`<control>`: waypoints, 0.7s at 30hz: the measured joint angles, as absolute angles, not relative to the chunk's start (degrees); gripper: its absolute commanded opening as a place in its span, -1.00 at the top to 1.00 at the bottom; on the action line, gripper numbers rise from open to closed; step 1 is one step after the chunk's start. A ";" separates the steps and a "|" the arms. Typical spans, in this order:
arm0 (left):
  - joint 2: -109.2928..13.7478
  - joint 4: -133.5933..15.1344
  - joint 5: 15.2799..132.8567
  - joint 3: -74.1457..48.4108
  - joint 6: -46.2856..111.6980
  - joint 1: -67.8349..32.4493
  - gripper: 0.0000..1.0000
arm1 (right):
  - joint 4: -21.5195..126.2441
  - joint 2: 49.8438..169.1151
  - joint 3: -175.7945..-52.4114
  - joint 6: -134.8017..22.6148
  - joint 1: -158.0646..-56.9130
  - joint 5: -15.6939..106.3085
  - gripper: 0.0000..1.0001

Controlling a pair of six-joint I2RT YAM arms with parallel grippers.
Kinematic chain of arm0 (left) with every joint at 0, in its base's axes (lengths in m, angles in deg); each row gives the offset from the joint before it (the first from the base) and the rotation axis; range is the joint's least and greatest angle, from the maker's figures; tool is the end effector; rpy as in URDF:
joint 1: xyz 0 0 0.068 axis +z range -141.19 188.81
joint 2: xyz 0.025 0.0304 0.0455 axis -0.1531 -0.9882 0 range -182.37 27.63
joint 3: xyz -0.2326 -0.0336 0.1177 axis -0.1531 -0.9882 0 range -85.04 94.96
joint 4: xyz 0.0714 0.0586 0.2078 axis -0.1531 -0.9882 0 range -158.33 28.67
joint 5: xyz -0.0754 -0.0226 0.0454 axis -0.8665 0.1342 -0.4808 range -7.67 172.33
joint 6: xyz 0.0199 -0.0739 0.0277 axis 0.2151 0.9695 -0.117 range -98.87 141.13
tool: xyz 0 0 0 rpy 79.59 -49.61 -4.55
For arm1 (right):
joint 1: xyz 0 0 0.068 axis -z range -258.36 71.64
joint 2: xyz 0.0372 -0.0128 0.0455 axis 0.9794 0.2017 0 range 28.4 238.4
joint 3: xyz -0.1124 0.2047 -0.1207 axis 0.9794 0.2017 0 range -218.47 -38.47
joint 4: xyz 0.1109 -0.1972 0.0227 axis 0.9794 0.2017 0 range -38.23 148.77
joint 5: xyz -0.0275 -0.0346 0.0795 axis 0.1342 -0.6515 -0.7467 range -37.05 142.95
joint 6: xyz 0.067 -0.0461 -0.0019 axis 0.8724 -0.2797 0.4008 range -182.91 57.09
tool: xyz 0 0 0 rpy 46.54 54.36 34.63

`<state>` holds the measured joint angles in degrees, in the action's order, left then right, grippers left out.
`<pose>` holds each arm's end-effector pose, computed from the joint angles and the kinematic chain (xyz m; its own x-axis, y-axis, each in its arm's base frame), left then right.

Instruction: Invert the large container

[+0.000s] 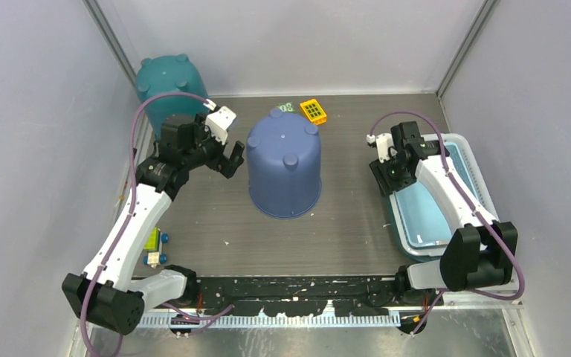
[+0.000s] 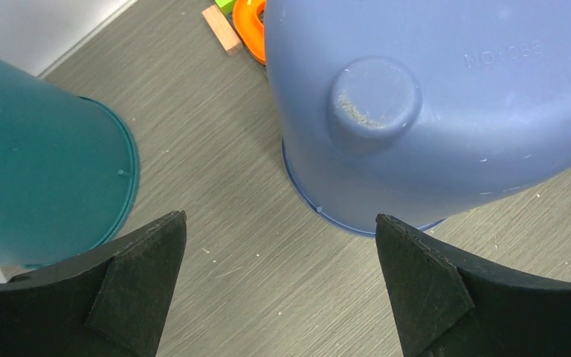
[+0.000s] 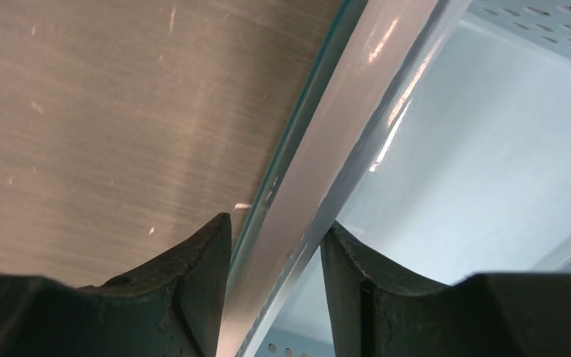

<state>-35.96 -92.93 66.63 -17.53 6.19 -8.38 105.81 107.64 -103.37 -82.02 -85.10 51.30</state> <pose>0.2204 -0.0882 0.3489 -0.2965 0.3514 -0.8880 0.6104 0.7849 0.1068 0.2407 0.0304 0.2349 -0.8306 -0.4277 -0.3567 -0.4231 0.9011 -0.0953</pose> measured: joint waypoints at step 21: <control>-49.58 -87.46 67.67 -13.49 10.65 -17.83 -0.99 | 123.88 98.00 -98.13 -99.99 -78.20 46.23 -0.55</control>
<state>-49.58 -87.46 67.67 -13.49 10.65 -17.83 123.88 98.00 -98.13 -99.99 -78.20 46.23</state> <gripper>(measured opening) 0.996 0.708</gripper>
